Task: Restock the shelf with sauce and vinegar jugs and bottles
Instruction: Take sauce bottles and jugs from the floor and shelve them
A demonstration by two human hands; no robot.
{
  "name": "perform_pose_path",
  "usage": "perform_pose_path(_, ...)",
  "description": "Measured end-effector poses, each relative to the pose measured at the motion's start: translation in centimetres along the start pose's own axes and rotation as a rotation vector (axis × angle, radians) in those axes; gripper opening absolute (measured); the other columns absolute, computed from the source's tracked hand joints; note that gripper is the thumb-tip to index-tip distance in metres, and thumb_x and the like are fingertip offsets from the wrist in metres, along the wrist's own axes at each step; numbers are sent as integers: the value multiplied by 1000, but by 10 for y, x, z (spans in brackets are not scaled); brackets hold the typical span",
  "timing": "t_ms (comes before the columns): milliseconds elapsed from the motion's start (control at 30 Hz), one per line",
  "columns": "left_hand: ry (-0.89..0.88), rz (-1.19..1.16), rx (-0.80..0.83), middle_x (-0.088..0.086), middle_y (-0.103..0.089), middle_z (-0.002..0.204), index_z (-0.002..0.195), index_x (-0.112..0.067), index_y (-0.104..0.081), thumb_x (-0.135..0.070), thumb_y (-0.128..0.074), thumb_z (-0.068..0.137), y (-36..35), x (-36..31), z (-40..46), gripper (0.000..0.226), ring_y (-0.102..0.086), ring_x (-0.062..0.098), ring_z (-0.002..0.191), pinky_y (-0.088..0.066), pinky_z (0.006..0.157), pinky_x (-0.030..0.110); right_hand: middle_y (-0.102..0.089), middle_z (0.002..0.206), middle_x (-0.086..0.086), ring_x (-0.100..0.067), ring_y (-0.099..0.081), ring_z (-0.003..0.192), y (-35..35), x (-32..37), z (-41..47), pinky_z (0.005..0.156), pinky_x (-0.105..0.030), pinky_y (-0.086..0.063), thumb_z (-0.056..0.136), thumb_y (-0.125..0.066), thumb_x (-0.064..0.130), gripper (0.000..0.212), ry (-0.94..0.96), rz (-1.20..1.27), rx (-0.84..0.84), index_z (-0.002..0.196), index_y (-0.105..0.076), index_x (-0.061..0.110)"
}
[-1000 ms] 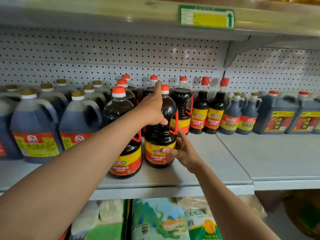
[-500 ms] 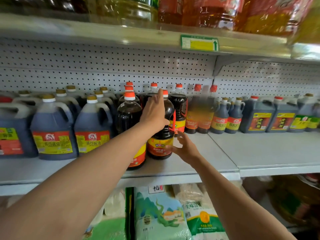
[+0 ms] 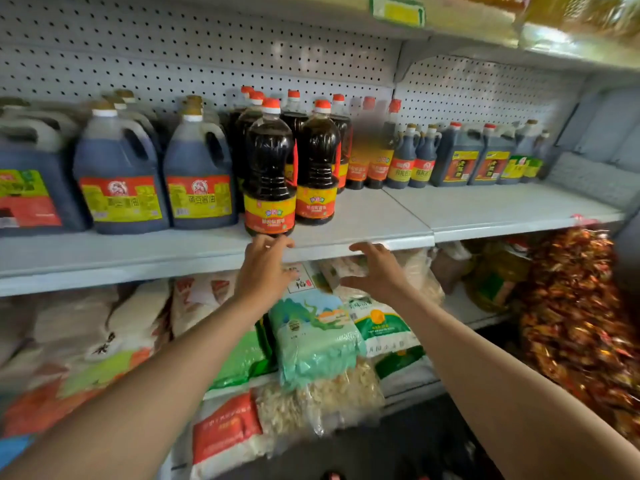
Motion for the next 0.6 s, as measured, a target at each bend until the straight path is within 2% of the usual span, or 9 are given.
perform_pose_path(133,96,3,203,5,-46,129,131,-28,-55,-32,-82,78,-35,43,-69,59,-44,27,123,-38,98,34,-52,138,-7,-28,-48,125,-45,-9,-68,92,-31,-38,71,-86,50,78,-71,-82,92,137,-52,29)
perform_pose_path(267,198,5,351,11,-42,139,134,-24,-54,-32,-81,80,-61,72,-138,61,-41,32,129,-37,107,40,-50,141,-6,-28,-43,130,-89,-20,-129,102,-39,-41,73,-85,49,76,-122,-77,186,138,-51,28)
perform_pose_path(433,256,44,419,14,-40,143,137,-23,-52,-40,-77,83,-91,101,-187,62,-39,35,132,-38,106,42,-49,144,-6,-28,-40,134,-130,-42,-173,106,-38,-37,75,-83,49,75,-178,-58,268,139,-51,27)
perform_pose_path(600,336,25,495,10,-50,140,133,-23,-55,-44,-76,82,-151,138,-234,59,-41,31,131,-35,103,38,-50,143,-5,-27,-41,134,-193,-90,-209,105,-36,-37,77,-82,48,70,-245,-13,355,137,-54,26)
Point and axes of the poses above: each hand's wrist, its own z-axis towards the middle knuckle, its own y-axis out of the back of the hand, x = y × z, the point moved 6 cm from there along z, towards the middle knuckle
